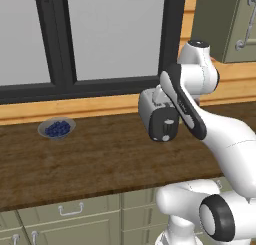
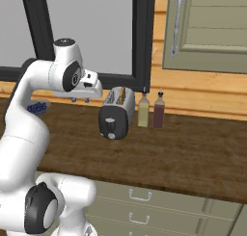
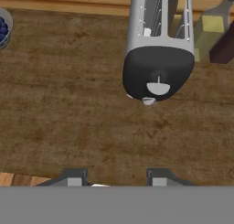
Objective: Start the toaster. Once the lever pops up, take the bread to the plate on the dining counter.
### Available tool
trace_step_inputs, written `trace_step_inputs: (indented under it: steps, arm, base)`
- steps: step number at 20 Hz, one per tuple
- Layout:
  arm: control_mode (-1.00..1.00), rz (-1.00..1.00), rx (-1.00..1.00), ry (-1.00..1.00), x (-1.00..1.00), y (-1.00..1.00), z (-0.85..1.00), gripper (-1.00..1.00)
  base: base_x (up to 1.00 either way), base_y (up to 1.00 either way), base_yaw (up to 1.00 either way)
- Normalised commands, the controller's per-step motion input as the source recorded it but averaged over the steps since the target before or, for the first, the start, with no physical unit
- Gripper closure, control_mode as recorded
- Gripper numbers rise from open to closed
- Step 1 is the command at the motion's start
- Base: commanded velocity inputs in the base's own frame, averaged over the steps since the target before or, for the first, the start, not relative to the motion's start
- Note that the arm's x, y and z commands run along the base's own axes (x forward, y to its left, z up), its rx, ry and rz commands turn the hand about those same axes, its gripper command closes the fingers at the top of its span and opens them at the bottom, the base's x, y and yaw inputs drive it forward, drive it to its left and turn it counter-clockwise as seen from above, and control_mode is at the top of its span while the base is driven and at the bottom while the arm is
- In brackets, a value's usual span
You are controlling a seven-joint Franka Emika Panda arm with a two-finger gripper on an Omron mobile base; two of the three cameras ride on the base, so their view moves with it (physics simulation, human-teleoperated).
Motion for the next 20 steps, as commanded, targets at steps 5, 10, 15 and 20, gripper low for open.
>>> trace_step_inputs:
  steps: [5, 10, 15, 20]
  arm:
    - [-1.00, 0.00, 0.02, -0.03, 0.00, -0.24, 0.00, -1.00]
    - [-1.00, 0.00, 0.04, -0.04, -0.01, -0.54, -0.27, -1.00]
    - [-1.00, 0.00, 0.00, -0.08, 0.01, -0.14, -0.49, -1.00]
    - [-1.00, 0.04, 0.00, -0.17, 0.04, 0.00, -0.40, -1.00]
  base:
    - [0.00, 0.00, 0.00]
    - [0.00, 0.00, 0.00]
    - [0.00, 0.00, 0.00]
    - [0.00, 0.00, 0.00]
